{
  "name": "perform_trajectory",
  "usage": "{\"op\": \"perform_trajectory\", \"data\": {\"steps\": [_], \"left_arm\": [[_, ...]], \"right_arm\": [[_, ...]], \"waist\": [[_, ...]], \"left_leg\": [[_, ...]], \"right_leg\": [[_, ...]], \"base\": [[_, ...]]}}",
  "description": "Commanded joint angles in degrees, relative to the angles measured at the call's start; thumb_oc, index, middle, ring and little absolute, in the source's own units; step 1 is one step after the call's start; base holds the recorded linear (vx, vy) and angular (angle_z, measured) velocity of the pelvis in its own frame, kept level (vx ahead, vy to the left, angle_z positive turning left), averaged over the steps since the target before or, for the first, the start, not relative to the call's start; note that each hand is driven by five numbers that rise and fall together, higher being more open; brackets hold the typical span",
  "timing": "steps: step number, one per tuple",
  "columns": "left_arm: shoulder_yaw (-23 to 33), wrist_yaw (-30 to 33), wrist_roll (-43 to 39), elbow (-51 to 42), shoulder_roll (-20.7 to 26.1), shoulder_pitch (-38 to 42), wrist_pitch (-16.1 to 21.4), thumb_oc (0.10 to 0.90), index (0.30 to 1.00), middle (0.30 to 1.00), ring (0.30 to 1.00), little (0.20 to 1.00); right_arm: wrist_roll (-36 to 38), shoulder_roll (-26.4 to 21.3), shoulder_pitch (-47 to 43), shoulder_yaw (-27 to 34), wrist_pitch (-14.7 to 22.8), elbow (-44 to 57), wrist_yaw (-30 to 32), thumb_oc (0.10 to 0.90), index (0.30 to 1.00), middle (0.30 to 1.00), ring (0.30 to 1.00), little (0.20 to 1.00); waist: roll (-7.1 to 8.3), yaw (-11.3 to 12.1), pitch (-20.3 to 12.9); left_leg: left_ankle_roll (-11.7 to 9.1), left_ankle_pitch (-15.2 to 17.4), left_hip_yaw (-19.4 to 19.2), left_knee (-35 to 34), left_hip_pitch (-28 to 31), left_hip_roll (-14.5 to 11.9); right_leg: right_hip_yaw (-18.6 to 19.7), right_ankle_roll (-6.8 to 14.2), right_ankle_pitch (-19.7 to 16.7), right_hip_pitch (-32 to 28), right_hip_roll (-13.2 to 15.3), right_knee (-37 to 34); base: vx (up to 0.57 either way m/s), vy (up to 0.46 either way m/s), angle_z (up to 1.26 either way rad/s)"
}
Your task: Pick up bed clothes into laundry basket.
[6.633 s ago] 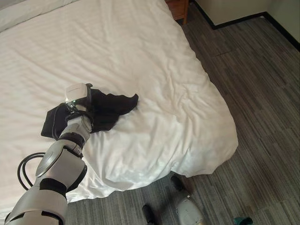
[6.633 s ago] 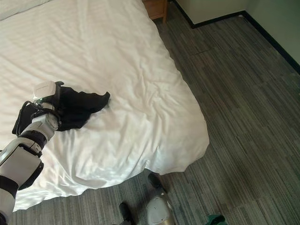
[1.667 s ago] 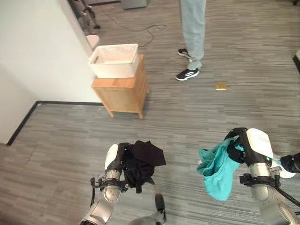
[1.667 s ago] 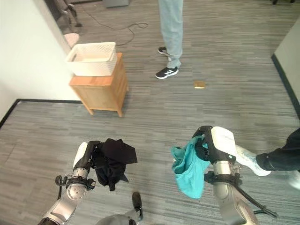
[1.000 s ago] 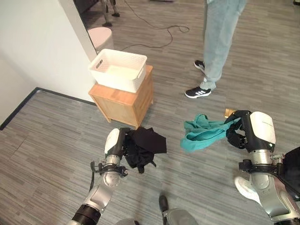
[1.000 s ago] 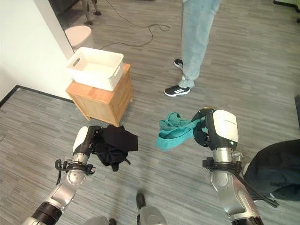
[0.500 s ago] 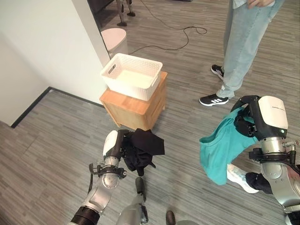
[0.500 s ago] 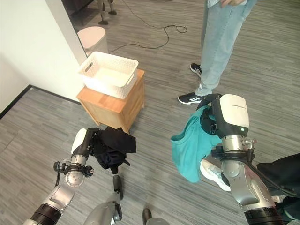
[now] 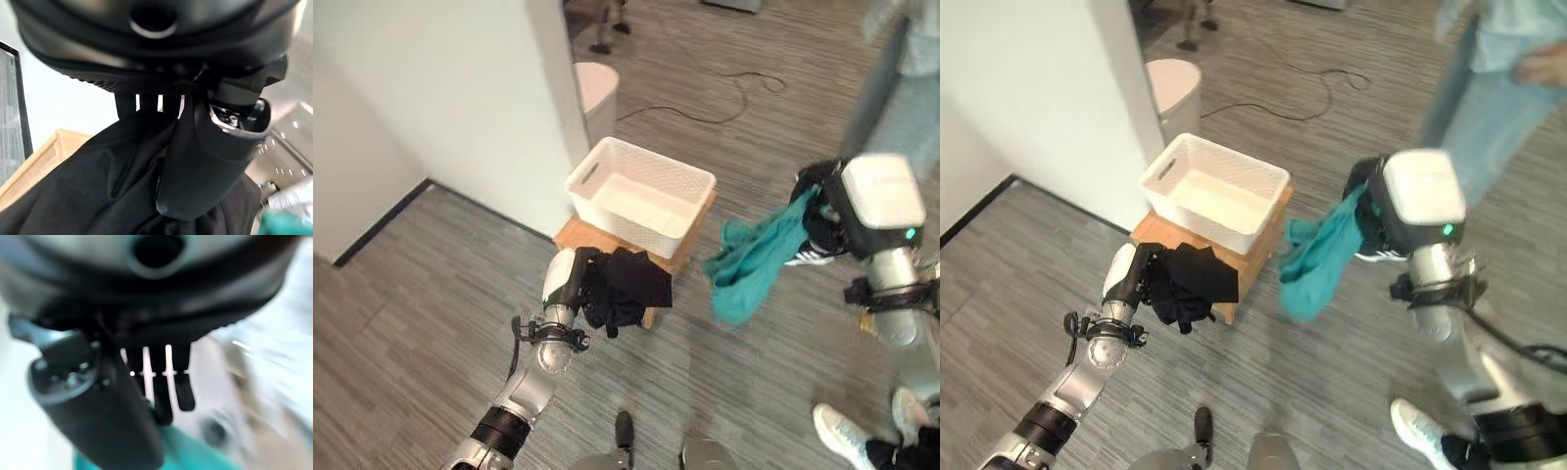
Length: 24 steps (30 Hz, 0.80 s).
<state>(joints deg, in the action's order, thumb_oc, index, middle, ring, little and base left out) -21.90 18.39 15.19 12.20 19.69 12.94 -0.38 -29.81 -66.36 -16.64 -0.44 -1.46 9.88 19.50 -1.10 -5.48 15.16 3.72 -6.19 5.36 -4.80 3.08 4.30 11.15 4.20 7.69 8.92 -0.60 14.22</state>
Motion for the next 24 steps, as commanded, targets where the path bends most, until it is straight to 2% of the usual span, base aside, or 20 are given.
{"op": "perform_trajectory", "data": {"steps": [1,4,5,6,8,9,10,14,17,21,24], "left_arm": [[-0.86,-0.59,-1.21,-9.86,3.31,-3.02,7.38,0.4,0.3,0.3,0.3,0.3],[-0.13,-0.89,-2.19,-9.62,4.53,-5.65,7.85,0.4,0.3,0.3,0.3,0.3],[0.22,-0.92,-2.21,-9.67,4.28,-5.86,7.82,0.4,0.3,0.3,0.3,0.3],[0.29,-1.24,-3.48,-9.52,5.55,-7.52,7.92,0.4,0.3,0.3,0.3,0.3],[0.66,-1.96,-4.59,-9.59,6.71,-9.17,8.01,0.4,0.3,0.3,0.3,0.3],[0.8,-1.97,-4.62,-9.61,6.54,-9.29,7.99,0.4,0.3,0.3,0.3,0.3],[0.41,-2.62,-5.59,-9.57,7.61,-10.96,8.17,0.4,0.3,0.3,0.3,0.3],[1.27,-3.6,-7.17,-9.04,7.19,-13.8,7.91,0.4,0.3,0.3,0.3,0.3],[2.02,-4.25,-7.66,-8.58,6.81,-15.26,7.79,0.4,0.3,0.3,0.3,0.3],[2.8,-4.28,-8.47,-8.55,6.89,-16.23,7.79,0.4,0.3,0.3,0.3,0.3],[2.4,-4.0,-8.79,-7.24,6.99,-15.91,7.54,0.4,0.3,0.3,0.3,0.3]], "right_arm": [[3.12,-7.75,-16.59,2.44,0.18,-0.89,7.45,0.4,0.3,0.3,0.3,0.3],[5.73,-13.0,-27.48,-5.17,0.2,-4.13,7.63,0.4,0.3,0.3,0.3,0.3],[5.83,-13.0,-29.5,-7.23,0.24,-4.7,7.75,0.4,0.3,0.3,0.3,0.3],[7.21,-16.98,-36.55,-12.81,-0.17,-7.7,7.65,0.4,0.3,0.3,0.3,0.3],[8.17,-19.15,-45.06,-20.57,-0.75,-11.32,6.88,0.4,0.3,0.3,0.3,0.3],[8.25,-19.05,-46.59,-22.14,-0.71,-11.68,6.94,0.4,0.3,0.3,0.3,0.3],[8.84,-19.9,-52.3,-27.88,-1.16,-15.12,6.08,0.4,0.3,0.3,0.3,0.3],[8.65,-19.14,-66.3,-42.82,-2.46,-20.98,4.47,0.4,0.3,0.3,0.3,0.3],[6.48,-18.62,-68.44,-46.66,-3.0,-21.94,2.96,0.4,0.3,0.3,0.3,0.3],[4.46,-17.38,-66.9,-46.44,-3.7,-22.48,2.01,0.4,0.3,0.3,0.3,0.3],[3.78,-14.75,-65.57,-45.49,-4.09,-25.47,1.86,0.4,0.3,0.3,0.3,0.3]], "waist": [[5.01,3.09,-5.47],[6.02,4.27,-7.08],[5.81,3.87,-7.13],[6.59,4.73,-8.02],[7.13,5.18,-8.56],[7.0,4.99,-8.65],[7.56,5.56,-8.88],[6.48,5.3,-8.63],[5.22,5.29,-8.27],[3.66,5.46,-6.66],[3.33,6.01,-5.42]], "left_leg": [[-6.55,5.32,-7.6,-0.2,-1.36,-3.59],[-6.75,5.45,-7.89,-0.2,-0.73,-3.86],[-6.71,5.91,-7.85,-0.2,-0.44,-3.77],[-6.99,5.95,-7.55,-0.2,-0.39,-3.82],[-7.23,5.63,-7.09,-0.2,-0.51,-3.95],[-7.21,6.04,-7.07,-0.2,-0.31,-3.87],[-7.47,5.61,-6.75,-0.2,-0.54,-3.99],[-7.84,5.93,-6.12,-0.2,-0.68,-4.03],[-7.97,5.97,-5.75,-0.2,-0.87,-4.03],[-7.9,5.49,-5.22,-0.2,-2.08,-3.88],[-7.87,5.62,-4.98,-0.2,-3.91,-3.67]], "right_leg": [[-3.4,3.82,-5.58,-10.45,3.06,-13.58],[-4.7,3.92,-6.57,-12.36,4.13,-15.68],[-4.76,3.94,-6.29,-12.79,4.23,-15.95],[-5.46,4.04,-6.39,-13.75,4.62,-16.7],[-5.94,4.05,-6.54,-14.16,4.83,-17.07],[-5.98,4.06,-6.23,-14.44,4.92,-17.21],[-6.32,3.99,-6.32,-14.48,5.02,-17.13],[-7.22,3.88,-5.72,-14.8,5.4,-17.3],[-7.8,3.75,-5.49,-15.06,5.66,-17.77],[-8.45,3.64,-5.25,-14.24,5.87,-17.88],[-8.7,3.41,-4.67,-12.32,5.71,-17.63]], "base": [[0.05,-0.092,0.81],[0.09,-0.054,0.23],[0.09,-0.038,0.23],[0.1,-0.031,0.24],[0.05,-0.035,0.14],[0.02,-0.023,0.11],[0.03,-0.019,0.07],[0.03,-0.027,0.03],[0.04,-0.023,0.05],[-0.02,-0.004,0.05],[-0.05,0.009,0.12]]}}
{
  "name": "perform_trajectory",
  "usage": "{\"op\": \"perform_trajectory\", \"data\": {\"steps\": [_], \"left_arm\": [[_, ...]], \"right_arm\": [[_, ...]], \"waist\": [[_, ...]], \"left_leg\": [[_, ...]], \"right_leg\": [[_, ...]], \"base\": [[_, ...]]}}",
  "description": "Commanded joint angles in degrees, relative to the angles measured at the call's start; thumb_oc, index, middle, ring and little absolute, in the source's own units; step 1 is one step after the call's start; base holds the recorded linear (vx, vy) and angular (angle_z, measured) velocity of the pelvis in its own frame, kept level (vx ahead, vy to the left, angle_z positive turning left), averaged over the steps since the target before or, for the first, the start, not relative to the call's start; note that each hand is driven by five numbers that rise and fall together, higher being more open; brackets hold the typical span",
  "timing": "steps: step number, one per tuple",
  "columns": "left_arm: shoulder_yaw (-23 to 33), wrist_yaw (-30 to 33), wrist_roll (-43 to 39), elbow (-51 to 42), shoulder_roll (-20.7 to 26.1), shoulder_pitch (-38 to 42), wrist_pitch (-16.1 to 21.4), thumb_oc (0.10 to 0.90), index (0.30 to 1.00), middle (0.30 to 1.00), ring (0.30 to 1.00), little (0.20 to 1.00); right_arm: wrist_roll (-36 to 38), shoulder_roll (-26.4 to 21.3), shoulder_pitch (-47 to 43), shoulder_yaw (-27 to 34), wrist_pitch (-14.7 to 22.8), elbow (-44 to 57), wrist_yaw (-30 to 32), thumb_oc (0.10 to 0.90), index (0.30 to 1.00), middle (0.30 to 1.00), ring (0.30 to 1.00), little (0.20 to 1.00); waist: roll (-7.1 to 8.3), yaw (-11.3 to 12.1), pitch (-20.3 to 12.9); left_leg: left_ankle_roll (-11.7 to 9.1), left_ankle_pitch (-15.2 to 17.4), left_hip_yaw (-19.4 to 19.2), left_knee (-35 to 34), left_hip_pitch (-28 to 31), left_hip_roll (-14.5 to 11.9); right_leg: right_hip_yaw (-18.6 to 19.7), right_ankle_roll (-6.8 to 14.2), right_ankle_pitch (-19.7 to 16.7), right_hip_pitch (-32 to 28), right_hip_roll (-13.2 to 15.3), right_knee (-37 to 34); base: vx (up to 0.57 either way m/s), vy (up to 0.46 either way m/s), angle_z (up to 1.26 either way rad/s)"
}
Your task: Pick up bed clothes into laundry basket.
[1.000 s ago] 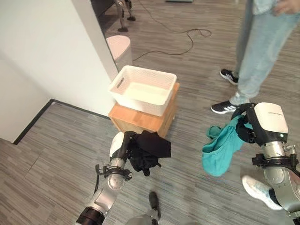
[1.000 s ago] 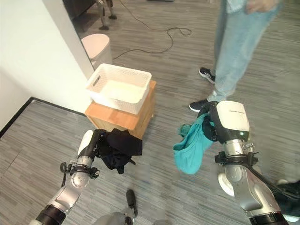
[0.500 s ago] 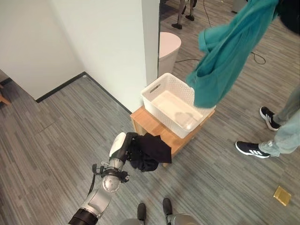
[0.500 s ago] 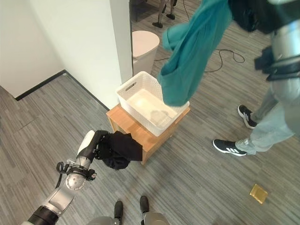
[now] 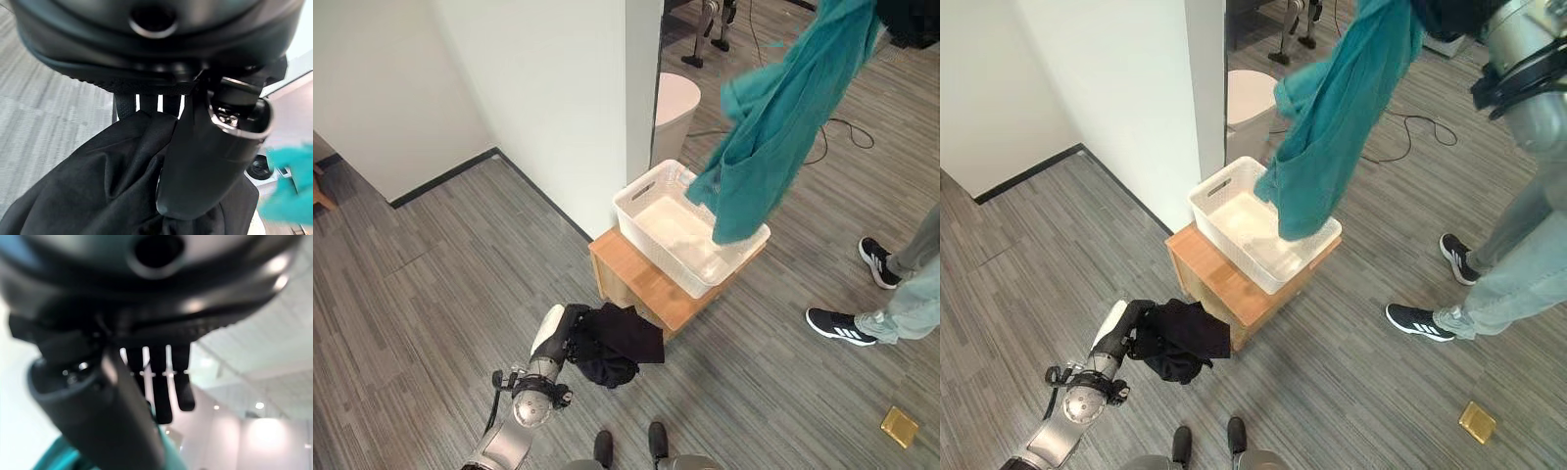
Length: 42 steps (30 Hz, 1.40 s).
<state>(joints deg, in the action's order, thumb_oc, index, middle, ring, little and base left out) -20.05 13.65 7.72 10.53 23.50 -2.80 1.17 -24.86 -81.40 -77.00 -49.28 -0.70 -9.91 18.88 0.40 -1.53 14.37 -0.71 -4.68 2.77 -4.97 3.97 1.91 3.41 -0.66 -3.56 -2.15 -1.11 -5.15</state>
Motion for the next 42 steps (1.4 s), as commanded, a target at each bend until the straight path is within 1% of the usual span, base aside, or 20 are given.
{"op": "perform_trajectory", "data": {"steps": [1,5,7,12,16,19,23,28,29,30,33,36,37,38,40,42], "left_arm": [[0.33,0.64,-1.4,-5.1,3.06,0.01,6.04,0.4,0.3,0.3,0.3,0.3],[-0.5,0.58,-2.23,-3.68,2.56,0.69,6.35,0.4,0.3,0.3,0.3,0.3],[-0.64,0.52,-2.4,-3.35,2.43,0.92,6.37,0.4,0.3,0.3,0.3,0.3],[-1.22,0.5,-3.15,-1.4,2.24,1.27,6.68,0.4,0.3,0.3,0.3,0.3],[-1.0,0.75,-3.6,-0.46,2.0,1.08,6.82,0.4,0.3,0.3,0.3,0.3],[-0.74,0.9,-3.93,0.71,1.59,1.13,6.72,0.4,0.3,0.3,0.3,0.3],[-0.51,1.64,-4.03,0.85,1.96,1.84,6.65,0.4,0.3,0.3,0.3,0.3],[-1.46,3.45,-4.82,1.98,2.31,4.96,7.1,0.4,0.3,0.3,0.3,0.3],[-1.48,3.49,-4.84,2.08,2.29,5.08,7.15,0.4,0.3,0.3,0.3,0.3],[-1.97,4.16,-5.19,2.39,2.36,6.08,7.46,0.4,0.3,0.3,0.3,0.3],[-2.6,4.97,-5.61,3.24,2.04,6.93,7.85,0.4,0.3,0.3,0.3,0.3],[-3.3,6.25,-5.96,3.93,1.46,7.92,8.21,0.4,0.3,0.3,0.3,0.3],[-3.36,6.3,-5.96,4.03,1.52,7.99,8.26,0.4,0.3,0.3,0.3,0.3],[-3.68,6.78,-6.1,4.49,1.15,8.77,8.3,0.4,0.3,0.3,0.3,0.3],[-3.73,7.25,-6.43,5.32,0.57,9.57,8.4,0.4,0.3,0.3,0.3,0.3],[-3.46,7.73,-6.6,5.93,-0.1,10.65,8.29,0.4,0.3,0.3,0.3,0.3]], "right_arm": [[-1.46,1.46,-5.06,3.36,-5.04,-7.01,2.49,0.4,0.3,0.3,0.3,0.3],[-1.51,4.95,-6.94,2.83,-5.68,-10.86,3.12,0.4,0.3,0.3,0.3,0.3],[-1.6,5.35,-7.48,2.39,-5.8,-11.49,3.21,0.4,0.3,0.3,0.3,0.3],[-2.39,7.48,-10.08,1.02,-6.62,-17.16,4.29,0.4,0.3,0.3,0.3,0.3],[-2.01,8.35,-11.64,0.36,-6.83,-19.08,5.05,0.4,0.3,0.3,0.3,0.3],[-1.4,9.41,-9.6,2.07,-6.46,-18.22,4.98,0.4,0.3,0.3,0.3,0.3],[-1.93,10.58,-6.28,4.11,-6.29,-17.42,4.56,0.4,0.3,0.3,0.3,0.3],[-0.56,13.13,-6.22,3.08,-6.15,-23.74,4.89,0.4,0.3,0.3,0.3,0.3],[-0.5,13.18,-6.47,2.9,-6.05,-23.96,4.97,0.4,0.3,0.3,0.3,0.3],[0.26,13.74,-6.68,2.14,-6.07,-27.11,5.01,0.4,0.3,0.3,0.3,0.3],[1.11,14.51,-5.87,1.45,-5.87,-31.83,5.0,0.4,0.3,0.3,0.3,0.3],[3.03,16.01,-3.94,2.99,-5.6,-35.88,5.67,0.4,0.3,0.3,0.3,0.3],[3.06,16.03,-3.86,3.09,-5.53,-35.97,5.75,0.549,0.524,0.524,0.524,0.524],[4.56,17.39,-2.68,4.13,-5.35,-38.35,6.21,0.8,0.9,0.9,0.9,0.9],[5.16,18.31,-1.5,4.85,-4.96,-38.58,6.48,0.8,0.9,0.9,0.9,0.9],[5.2,18.7,-0.52,6.03,-4.82,-36.59,7.19,0.8,0.9,0.9,0.9,0.9]], "waist": [[1.79,2.28,-4.33],[1.93,3.19,-3.27],[1.95,3.31,-3.17],[2.02,4.24,-3.04],[1.72,4.46,-3.05],[1.33,4.6,-3.07],[1.72,5.24,-2.37],[2.46,6.72,1.03],[2.45,6.74,0.91],[2.41,7.24,2.2],[1.81,7.77,4.03],[1.02,8.0,5.5],[1.1,8.04,5.38],[0.57,8.24,5.88],[0.11,8.35,6.2],[-0.23,8.44,6.2]], "left_leg": [[-3.43,3.9,-2.37,-0.03,-5.4,-1.2],[-3.43,3.34,-1.78,-0.03,-7.09,-0.94],[-3.5,3.26,-1.61,-0.03,-7.2,-0.9],[-3.68,3.17,-0.96,-0.03,-7.48,-0.58],[-3.71,3.24,-0.74,-0.03,-7.39,-0.43],[-3.61,3.39,-0.4,-0.03,-7.23,-0.21],[-3.52,3.14,-0.13,-0.03,-8.32,0.01],[-4.1,1.55,-0.02,-0.03,-13.56,-0.35],[-4.11,1.49,-0.03,-0.03,-13.79,-0.38],[-4.39,0.88,0.02,-0.03,-15.73,-0.42],[-4.98,-0.03,0.04,-0.03,-18.84,-0.55],[-5.44,-0.87,0.18,-0.03,-21.73,-0.4],[-5.45,-0.91,0.18,-0.03,-21.89,-0.4],[-5.63,-1.26,0.17,-0.03,-23.15,-0.25],[-5.73,-1.47,0.19,-0.03,-23.94,-0.04],[-5.68,-1.41,0.12,-0.03,-24.05,0.2]], "right_leg": [[-1.14,8.22,6.46,-0.71,6.14,1.58],[-1.5,7.96,6.37,0.16,5.78,0.78],[-1.6,7.91,6.48,0.06,5.71,0.75],[-2.23,7.81,6.78,-0.26,5.7,0.54],[-2.44,7.87,6.9,-0.48,5.9,0.45],[-2.37,8.02,6.97,-0.76,6.27,0.46],[-2.5,8.13,6.88,0.23,6.36,0.58],[-2.54,7.95,6.11,5.64,5.9,1.29],[-2.51,7.94,6.11,5.93,5.88,1.39],[-2.68,7.75,5.85,8.15,5.57,1.81],[-3.14,7.51,5.69,11.32,5.37,2.5],[-3.4,7.34,5.58,14.27,5.17,3.25],[-3.4,7.34,5.6,14.47,5.17,3.34],[-3.47,7.35,5.52,15.65,5.17,3.49],[-3.38,7.44,5.53,16.38,5.1,3.56],[-3.35,7.56,5.51,16.39,5.22,3.45]], "base": [[-0.03,0.009,0.11],[-0.03,0.002,0.13],[0.0,-0.015,0.14],[0.0,-0.001,0.01],[0.0,0.0,0.0],[0.02,0.01,0.02],[-0.02,-0.002,0.01],[-0.14,-0.014,0.07],[-0.13,-0.012,0.12],[-0.13,-0.01,0.08],[-0.13,-0.009,0.05],[-0.09,-0.001,0.11],[-0.08,0.008,0.14],[-0.05,0.008,0.08],[-0.03,0.006,0.03],[0.0,0.0,0.0]]}}
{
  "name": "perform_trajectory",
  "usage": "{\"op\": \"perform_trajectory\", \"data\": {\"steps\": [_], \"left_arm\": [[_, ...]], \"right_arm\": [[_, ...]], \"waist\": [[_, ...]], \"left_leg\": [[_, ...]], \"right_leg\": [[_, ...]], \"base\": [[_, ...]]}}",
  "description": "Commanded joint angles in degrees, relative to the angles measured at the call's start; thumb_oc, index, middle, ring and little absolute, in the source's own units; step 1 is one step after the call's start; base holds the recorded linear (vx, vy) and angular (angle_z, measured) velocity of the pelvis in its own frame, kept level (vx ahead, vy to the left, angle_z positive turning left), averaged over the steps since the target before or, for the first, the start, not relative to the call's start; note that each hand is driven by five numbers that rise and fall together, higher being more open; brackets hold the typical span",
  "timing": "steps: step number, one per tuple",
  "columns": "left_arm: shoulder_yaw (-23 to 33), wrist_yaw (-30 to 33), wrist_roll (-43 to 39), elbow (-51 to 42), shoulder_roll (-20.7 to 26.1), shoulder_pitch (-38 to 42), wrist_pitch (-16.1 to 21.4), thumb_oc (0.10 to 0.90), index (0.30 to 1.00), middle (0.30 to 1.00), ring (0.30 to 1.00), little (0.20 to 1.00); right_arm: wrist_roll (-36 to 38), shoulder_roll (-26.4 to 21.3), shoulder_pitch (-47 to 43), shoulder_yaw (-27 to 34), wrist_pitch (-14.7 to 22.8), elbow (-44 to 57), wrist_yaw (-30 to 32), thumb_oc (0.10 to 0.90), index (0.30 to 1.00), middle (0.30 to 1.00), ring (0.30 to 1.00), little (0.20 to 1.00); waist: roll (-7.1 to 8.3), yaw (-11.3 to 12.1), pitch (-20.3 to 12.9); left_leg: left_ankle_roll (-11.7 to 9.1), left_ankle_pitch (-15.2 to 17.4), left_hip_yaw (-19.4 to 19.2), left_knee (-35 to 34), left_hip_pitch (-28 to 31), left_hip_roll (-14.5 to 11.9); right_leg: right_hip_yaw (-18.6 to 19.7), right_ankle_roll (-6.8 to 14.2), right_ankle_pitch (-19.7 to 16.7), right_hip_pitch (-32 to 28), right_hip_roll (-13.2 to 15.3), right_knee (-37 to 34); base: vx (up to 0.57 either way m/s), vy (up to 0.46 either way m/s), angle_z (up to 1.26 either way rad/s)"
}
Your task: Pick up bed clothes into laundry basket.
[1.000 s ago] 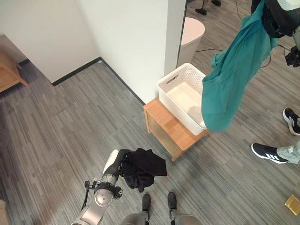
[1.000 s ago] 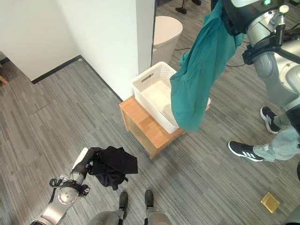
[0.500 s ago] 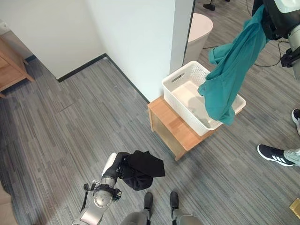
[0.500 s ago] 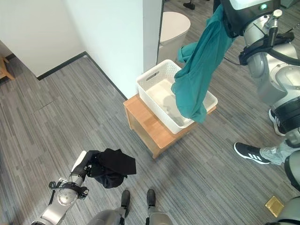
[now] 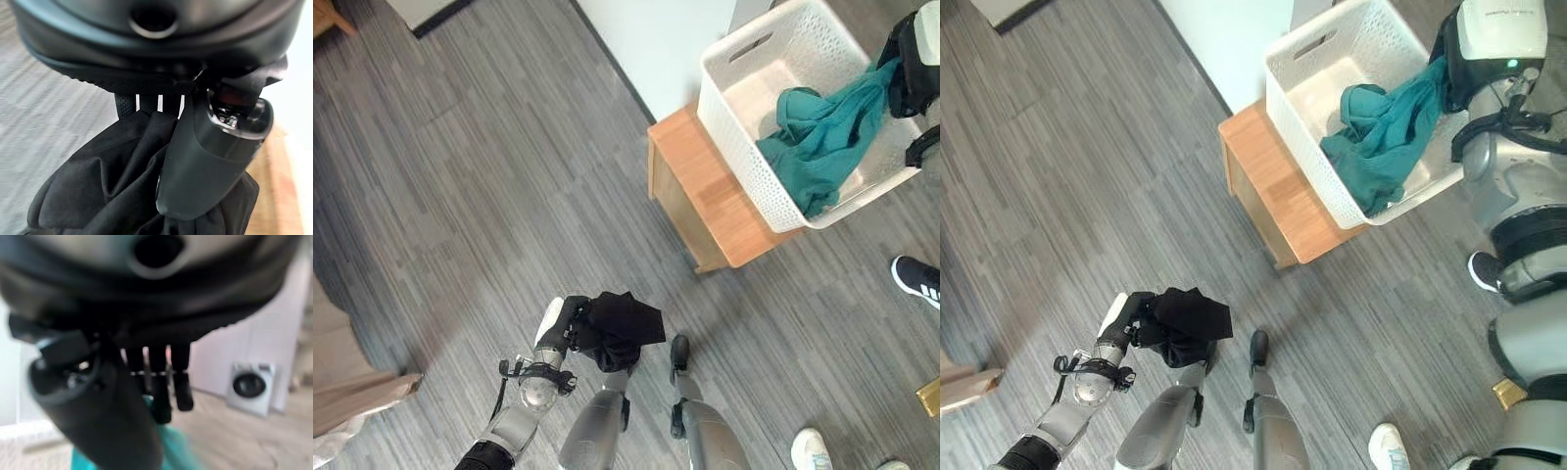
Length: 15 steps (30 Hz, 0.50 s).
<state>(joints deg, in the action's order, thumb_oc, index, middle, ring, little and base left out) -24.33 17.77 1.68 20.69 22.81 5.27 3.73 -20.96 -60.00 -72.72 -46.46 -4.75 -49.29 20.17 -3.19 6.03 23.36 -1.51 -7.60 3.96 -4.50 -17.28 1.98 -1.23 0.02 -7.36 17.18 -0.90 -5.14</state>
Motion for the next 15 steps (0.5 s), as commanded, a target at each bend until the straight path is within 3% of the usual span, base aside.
{"op": "perform_trajectory", "data": {"steps": [1,6,10,11,13,15], "left_arm": [[0.8,3.99,-0.56,-3.88,-0.01,3.11,5.64,0.4,0.3,0.3,0.3,0.3],[1.03,4.64,0.94,-2.67,-1.57,4.77,4.83,0.4,0.3,0.3,0.3,0.3],[1.04,4.71,1.88,-2.23,-1.61,5.21,4.1,0.4,0.3,0.3,0.3,0.3],[2.32,4.54,2.37,-2.43,-2.48,5.17,3.36,0.4,0.3,0.3,0.3,0.3],[1.89,4.49,2.44,-2.51,-1.91,5.03,3.28,0.4,0.3,0.3,0.3,0.3],[5.52,3.97,4.28,-3.61,-3.65,3.17,1.89,0.4,0.3,0.3,0.3,0.3]], "right_arm": [[1.68,-2.36,-3.85,4.48,-0.61,4.76,6.71,0.8,0.9,0.9,0.9,0.9],[-1.01,-4.02,0.43,12.88,-1.15,20.81,10.6,0.8,0.9,0.9,0.9,0.9],[-2.06,-5.39,3.95,18.2,-1.09,29.76,11.24,0.8,0.9,0.9,0.9,0.9],[-2.51,-6.01,7.51,22.08,-0.17,37.01,11.9,0.8,0.9,0.9,0.9,0.9],[-2.98,-6.09,10.52,24.89,-0.57,38.66,11.44,0.8,0.9,0.9,0.9,0.9],[-5.2,-2.86,31.3,40.43,2.13,53.22,10.34,0.8,0.9,0.9,0.9,0.9]], "waist": [[3.07,0.75,-2.82],[2.4,-0.51,-3.82],[2.87,-1.49,-4.44],[2.68,-3.08,-5.01],[3.19,-2.63,-4.91],[3.07,-6.42,-6.06]], "left_leg": [[-4.8,1.6,-1.1,-0.5,-2.54,0.27],[-4.35,2.89,-1.02,-0.5,0.75,0.76],[-4.0,3.95,-1.06,-0.5,3.37,0.78],[-3.74,4.69,-1.5,-0.5,4.64,0.6],[-3.72,4.78,-1.47,-0.5,5.02,0.62],[-2.91,5.55,-2.51,-0.5,7.45,0.09]], "right_leg": [[1.47,6.97,9.29,-3.29,5.07,3.27],[1.9,7.17,9.69,-6.59,5.78,2.29],[1.96,7.33,9.77,-8.94,6.11,1.83],[2.56,7.53,9.77,-9.77,6.27,1.8],[2.51,7.54,9.79,-10.23,6.28,1.69],[3.31,8.05,9.47,-12.0,6.48,2.07]], "base": [[0.04,0.03,-0.01],[0.06,0.027,0.14],[0.09,0.01,-0.08],[0.05,0.013,0.18],[0.06,0.005,0.17],[0.08,0.002,0.15]]}}
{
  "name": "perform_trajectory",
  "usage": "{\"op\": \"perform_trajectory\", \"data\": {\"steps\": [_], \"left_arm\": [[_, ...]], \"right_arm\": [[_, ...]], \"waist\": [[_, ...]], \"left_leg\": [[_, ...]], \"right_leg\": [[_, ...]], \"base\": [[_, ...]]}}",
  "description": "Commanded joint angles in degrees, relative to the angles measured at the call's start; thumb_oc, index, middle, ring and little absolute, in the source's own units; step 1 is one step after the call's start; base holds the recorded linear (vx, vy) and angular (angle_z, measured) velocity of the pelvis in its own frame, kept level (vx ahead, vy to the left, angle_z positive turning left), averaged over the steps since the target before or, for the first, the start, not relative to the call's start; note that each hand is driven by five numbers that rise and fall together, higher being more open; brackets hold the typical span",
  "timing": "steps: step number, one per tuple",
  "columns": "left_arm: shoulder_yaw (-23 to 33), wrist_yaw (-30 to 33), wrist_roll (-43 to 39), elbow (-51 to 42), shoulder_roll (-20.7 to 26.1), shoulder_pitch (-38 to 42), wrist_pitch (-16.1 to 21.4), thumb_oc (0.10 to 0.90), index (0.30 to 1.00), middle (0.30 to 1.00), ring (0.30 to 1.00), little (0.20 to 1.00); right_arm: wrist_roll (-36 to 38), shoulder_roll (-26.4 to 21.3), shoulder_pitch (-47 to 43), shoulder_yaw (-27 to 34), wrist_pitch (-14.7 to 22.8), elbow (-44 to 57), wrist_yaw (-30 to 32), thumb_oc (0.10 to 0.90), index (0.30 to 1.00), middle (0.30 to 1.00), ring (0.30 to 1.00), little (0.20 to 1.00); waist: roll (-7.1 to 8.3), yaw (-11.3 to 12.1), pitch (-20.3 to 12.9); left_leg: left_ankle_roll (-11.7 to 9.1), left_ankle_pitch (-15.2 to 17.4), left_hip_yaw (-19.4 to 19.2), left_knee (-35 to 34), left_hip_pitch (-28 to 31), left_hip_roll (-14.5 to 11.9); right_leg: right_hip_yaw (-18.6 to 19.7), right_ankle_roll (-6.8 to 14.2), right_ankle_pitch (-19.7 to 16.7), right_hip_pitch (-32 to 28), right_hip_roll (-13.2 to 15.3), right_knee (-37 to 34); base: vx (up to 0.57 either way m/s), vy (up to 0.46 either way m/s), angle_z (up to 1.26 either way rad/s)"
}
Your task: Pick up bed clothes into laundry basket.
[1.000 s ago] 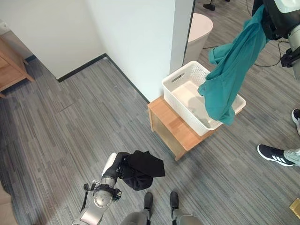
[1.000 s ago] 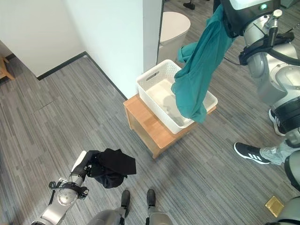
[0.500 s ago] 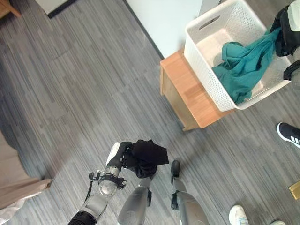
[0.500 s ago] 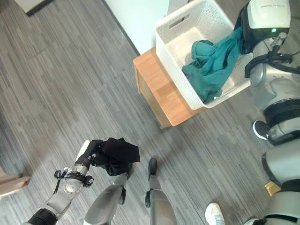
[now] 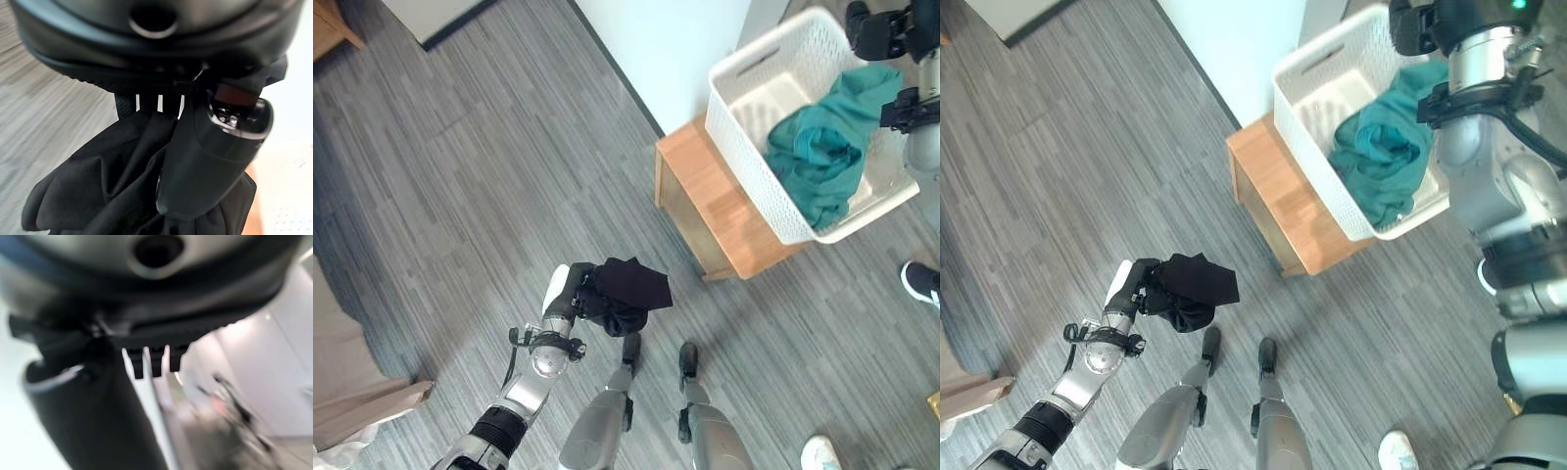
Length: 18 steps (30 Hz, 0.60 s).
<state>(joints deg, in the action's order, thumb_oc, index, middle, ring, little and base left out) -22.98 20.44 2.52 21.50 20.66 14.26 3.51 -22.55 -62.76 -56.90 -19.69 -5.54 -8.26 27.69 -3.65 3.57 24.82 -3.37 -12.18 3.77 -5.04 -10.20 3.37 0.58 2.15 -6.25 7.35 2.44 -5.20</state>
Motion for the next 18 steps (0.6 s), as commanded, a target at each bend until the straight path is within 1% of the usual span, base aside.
{"op": "perform_trajectory", "data": {"steps": [1,2,3,4,6,7,8,9,10,11,12,13,14,16,17,18], "left_arm": [[3.69,1.27,3.47,-4.48,-1.06,-5.98,2.07,0.4,0.3,0.3,0.3,0.3],[3.34,1.27,3.46,-4.52,-0.79,-6.02,2.06,0.4,0.3,0.3,0.3,0.3],[4.9,1.11,4.82,-5.29,-1.31,-7.3,1.34,0.4,0.3,0.3,0.3,0.3],[5.12,0.88,5.82,-6.06,-1.18,-8.39,0.9,0.4,0.3,0.3,0.3,0.3],[6.94,1.14,7.54,-7.19,-0.49,-10.68,0.55,0.4,0.3,0.3,0.3,0.3],[6.78,1.14,7.54,-7.23,-0.43,-10.74,0.54,0.4,0.3,0.3,0.3,0.3],[8.23,1.85,8.51,-7.8,0.05,-11.49,0.12,0.4,0.3,0.3,0.3,0.3],[10.46,2.96,9.43,-9.83,0.91,-13.34,-0.49,0.4,0.3,0.3,0.3,0.3],[10.44,2.95,9.42,-9.89,0.96,-13.42,-0.51,0.4,0.3,0.3,0.3,0.3],[12.25,3.7,10.53,-11.76,1.75,-14.72,-0.88,0.4,0.3,0.3,0.3,0.3],[17.32,6.18,13.76,-18.08,4.13,-17.03,-1.01,0.4,0.3,0.3,0.3,0.3],[20.04,8.23,15.73,-20.96,5.08,-18.08,-1.4,0.4,0.3,0.3,0.3,0.3],[22.0,10.42,17.36,-23.07,5.88,-18.57,-1.86,0.4,0.3,0.3,0.3,0.3],[27.04,16.87,21.07,-27.21,8.3,-16.21,-2.94,0.4,0.3,0.3,0.3,0.3],[28.24,18.6,22.14,-28.29,8.53,-14.85,-3.08,0.4,0.3,0.3,0.3,0.3],[28.4,18.64,22.24,-28.41,8.61,-14.88,-3.18,0.4,0.3,0.3,0.3,0.3]], "right_arm": [[-3.84,0.2,17.6,15.5,2.82,13.22,2.48,0.8,0.9,0.9,0.9,0.9],[-3.93,0.35,18.8,16.6,2.76,13.77,2.3,0.8,0.9,0.9,0.9,0.9],[-4.42,4.04,31.02,22.76,4.61,17.81,0.82,0.8,0.9,0.9,0.9,0.9],[-4.44,6.95,38.95,26.56,5.62,19.76,-0.29,0.8,0.9,0.9,0.9,0.9],[-4.73,11.35,50.89,31.5,6.96,20.76,-1.7,0.8,0.9,0.9,0.9,0.9],[-4.74,11.44,51.26,31.77,6.94,20.95,-1.76,0.8,0.9,0.9,0.9,0.9],[-3.84,15.19,56.82,32.11,7.63,19.18,-2.42,0.8,0.9,0.9,0.9,0.9],[-1.51,21.7,64.59,31.19,7.72,14.26,-4.26,0.8,0.9,0.9,0.9,0.9],[-1.52,21.74,64.67,31.19,7.72,14.29,-4.26,0.8,0.9,0.9,0.9,0.9],[-0.57,25.13,67.98,29.91,7.87,10.86,-5.41,0.8,0.9,0.9,0.9,0.9],[-0.68,29.24,74.32,27.86,7.81,3.77,-7.31,0.8,0.9,0.9,0.9,0.9],[-0.48,30.84,76.32,27.6,7.61,0.48,-7.5,0.8,0.9,0.9,0.9,0.9],[0.69,32.24,77.74,26.94,7.81,-3.1,-7.4,0.8,0.9,0.9,0.9,0.9],[5.48,35.41,79.32,25.19,7.87,-13.04,-7.14,0.8,0.9,0.9,0.9,0.9],[6.72,36.36,78.87,23.74,7.41,-18.16,-7.51,0.8,0.9,0.9,0.9,0.9],[6.85,36.37,78.21,23.38,7.78,-19.0,-7.28,0.8,0.9,0.9,0.9,0.9]], "waist": [[3.98,-3.52,-7.8],[4.22,-3.17,-7.82],[4.24,-4.88,-8.25],[4.45,-5.24,-8.9],[4.58,-6.15,-9.6],[4.64,-5.97,-9.61],[4.62,-6.78,-9.83],[4.39,-7.81,-10.33],[4.45,-7.77,-10.33],[4.32,-8.23,-10.59],[3.84,-9.17,-10.52],[3.59,-9.64,-10.89],[3.52,-10.0,-11.3],[3.15,-10.71,-11.5],[2.9,-10.68,-12.02],[3.04,-10.73,-11.93]], "left_leg": [[-1.06,10.96,-2.24,0.04,0.84,-1.2],[-1.05,11.07,-2.24,0.04,1.02,-1.15],[-0.68,10.95,-3.02,0.04,2.02,-1.45],[-0.43,12.13,-3.33,0.04,3.15,-1.43],[-0.04,12.79,-4.14,0.04,4.69,-1.62],[-0.03,12.9,-4.17,0.04,4.83,-1.59],[0.21,13.1,-4.6,0.04,5.26,-1.8],[0.57,13.32,-5.31,0.04,6.12,-2.02],[0.58,13.42,-5.34,0.04,6.25,-1.98],[0.92,13.45,-5.86,0.04,6.64,-2.05],[1.14,12.88,-6.87,0.04,7.13,-2.38],[1.11,12.87,-7.23,0.04,7.44,-2.51],[1.06,13.74,-7.64,0.04,8.16,-2.65],[0.81,13.28,-8.5,0.04,8.86,-2.97],[0.75,13.76,-8.56,0.04,9.09,-3.01],[0.75,13.87,-8.63,0.04,9.14,-3.02]], "right_leg": [[1.45,5.9,9.0,-2.76,3.25,1.89],[1.44,5.9,9.1,-2.97,3.3,1.84],[2.07,6.06,8.65,-3.52,3.35,2.25],[2.3,6.11,9.3,-4.51,3.48,2.22],[3.14,6.17,9.41,-5.48,3.5,2.4],[3.16,6.17,9.5,-5.62,3.54,2.37],[3.51,6.27,9.37,-5.63,3.56,2.63],[4.14,6.3,9.22,-5.91,3.55,2.78],[4.15,6.31,9.32,-6.04,3.59,2.75],[4.7,6.33,9.08,-6.28,3.51,2.72],[5.64,6.46,8.2,-6.25,3.35,2.8],[6.22,6.47,8.07,-6.26,3.22,2.85],[6.62,6.52,8.6,-6.71,3.28,2.72],[7.57,6.58,7.84,-6.91,3.05,2.83],[7.74,6.54,8.06,-7.13,3.05,2.58],[7.8,6.54,8.09,-7.16,3.05,2.52]], "base": [[0.05,0.002,0.22],[0.03,0.003,0.17],[0.05,0.01,-0.11],[0.08,0.012,-0.26],[0.08,-0.001,-0.3],[0.01,-0.019,-0.43],[0.01,-0.02,-0.58],[0.01,-0.02,-0.5],[0.02,-0.008,-0.32],[-0.03,-0.019,-0.25],[-0.03,-0.007,-0.43],[0.01,0.004,-0.57],[0.05,0.021,-0.53],[-0.01,-0.007,-0.35],[-0.01,-0.018,-0.24],[-0.03,-0.04,-0.27]]}}
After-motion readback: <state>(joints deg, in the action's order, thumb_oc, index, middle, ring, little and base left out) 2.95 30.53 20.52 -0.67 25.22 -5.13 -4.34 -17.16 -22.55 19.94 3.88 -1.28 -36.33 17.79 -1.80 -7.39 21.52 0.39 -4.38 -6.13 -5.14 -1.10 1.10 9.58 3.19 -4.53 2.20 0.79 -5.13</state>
